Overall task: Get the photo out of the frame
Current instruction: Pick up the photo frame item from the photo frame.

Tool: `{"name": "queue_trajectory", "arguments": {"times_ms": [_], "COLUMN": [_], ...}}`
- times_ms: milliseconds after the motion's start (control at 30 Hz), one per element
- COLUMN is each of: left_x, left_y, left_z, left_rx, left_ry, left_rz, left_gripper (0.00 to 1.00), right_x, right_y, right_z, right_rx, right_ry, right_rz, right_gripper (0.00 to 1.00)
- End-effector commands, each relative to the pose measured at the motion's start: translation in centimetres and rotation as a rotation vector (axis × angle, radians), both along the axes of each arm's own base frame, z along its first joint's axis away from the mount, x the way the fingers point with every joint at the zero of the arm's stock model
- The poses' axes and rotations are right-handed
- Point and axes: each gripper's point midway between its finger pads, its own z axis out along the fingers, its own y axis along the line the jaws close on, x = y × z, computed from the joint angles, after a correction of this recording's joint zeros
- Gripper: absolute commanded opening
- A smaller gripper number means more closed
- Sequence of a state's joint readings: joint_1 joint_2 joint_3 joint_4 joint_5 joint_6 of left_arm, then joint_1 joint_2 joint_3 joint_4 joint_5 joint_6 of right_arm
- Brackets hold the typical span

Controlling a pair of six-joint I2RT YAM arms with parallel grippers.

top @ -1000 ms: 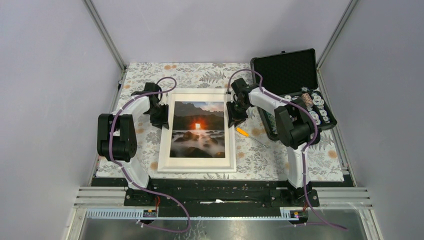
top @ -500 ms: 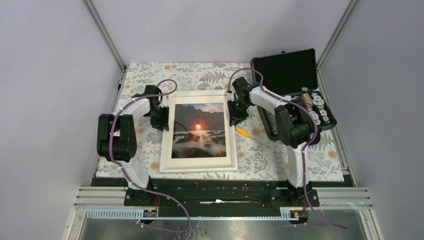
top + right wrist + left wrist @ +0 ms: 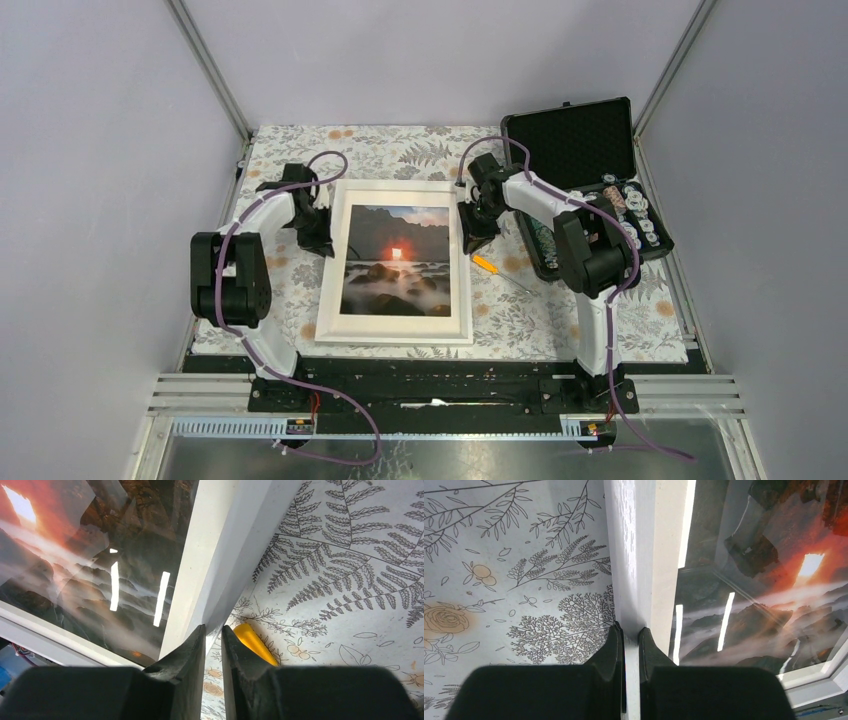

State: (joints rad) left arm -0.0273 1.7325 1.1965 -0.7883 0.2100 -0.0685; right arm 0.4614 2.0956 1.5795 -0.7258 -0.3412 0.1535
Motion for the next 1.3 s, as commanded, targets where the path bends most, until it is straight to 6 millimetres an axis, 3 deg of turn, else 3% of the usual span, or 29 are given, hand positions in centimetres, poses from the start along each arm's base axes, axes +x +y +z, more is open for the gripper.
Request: {"name": "queue_trajectory", "arguments": {"times_ms": [0, 67, 167, 233, 300, 433, 500, 533, 567, 700, 933, 1067, 1267], "left_x": [2.5, 3.5, 5.7, 6.5, 6.3, 4.7, 4.6, 4.7, 4.9, 5.7, 6.2, 4.5, 0.9], "left_y": [0.1, 0.6, 0.7, -0.3, -2.9, -9.8, -11.6, -12.2, -12.8, -14.2, -14.2, -15.8, -19.4], "left_z": [0.9, 0.6, 2.9, 5.5, 7.5, 8.7, 8.3, 7.8, 7.7, 7.8, 7.7, 7.7, 7.6], "left_rx": [0.024, 0.028, 0.034, 0.033, -0.011, -0.157, -0.168, -0.164, -0.159, -0.105, -0.056, -0.114, -0.193], "left_ry": [-0.101, -0.125, -0.266, -0.376, -0.468, -0.592, -0.592, -0.58, -0.583, -0.632, -0.702, -0.764, -0.928], "left_rz": [-0.057, -0.064, -0.15, -0.25, -0.38, -0.567, -0.584, -0.59, -0.596, -0.599, -0.548, -0.634, -0.86], "left_gripper": [0.01, 0.18, 0.49, 0.61, 0.67, 0.67, 0.66, 0.65, 0.65, 0.65, 0.67, 0.68, 0.68], "right_x": [1.2, 1.6, 2.2, 2.4, 2.3, 1.7, 1.7, 1.8, 2.0, 2.5, 3.5, 4.0, 3.0], "right_y": [2.0, 2.1, 1.7, 1.6, 1.8, 2.2, 1.8, 1.3, 1.1, 0.3, 0.7, 0.9, -0.7], "right_z": [4.2, 3.8, 3.3, 3.2, 3.6, 4.0, 3.5, 3.1, 2.8, 1.7, -1.1, -1.9, -4.5], "right_rx": [0.127, 0.123, 0.119, 0.131, 0.151, 0.193, 0.166, 0.139, 0.119, 0.059, -0.074, -0.179, -0.283], "right_ry": [-0.081, -0.078, -0.067, -0.059, -0.057, -0.042, -0.039, -0.046, -0.056, -0.061, -0.114, -0.165, -0.121], "right_rz": [0.027, 0.021, -0.011, -0.024, -0.024, -0.028, -0.041, -0.055, -0.07, -0.129, -0.197, -0.221, -0.266], "right_gripper": [0.0, 0.0, 0.0, 0.0, 0.0, 0.03, 0.44, 0.57, 0.6, 0.61, 0.58, 0.56, 0.49]}}
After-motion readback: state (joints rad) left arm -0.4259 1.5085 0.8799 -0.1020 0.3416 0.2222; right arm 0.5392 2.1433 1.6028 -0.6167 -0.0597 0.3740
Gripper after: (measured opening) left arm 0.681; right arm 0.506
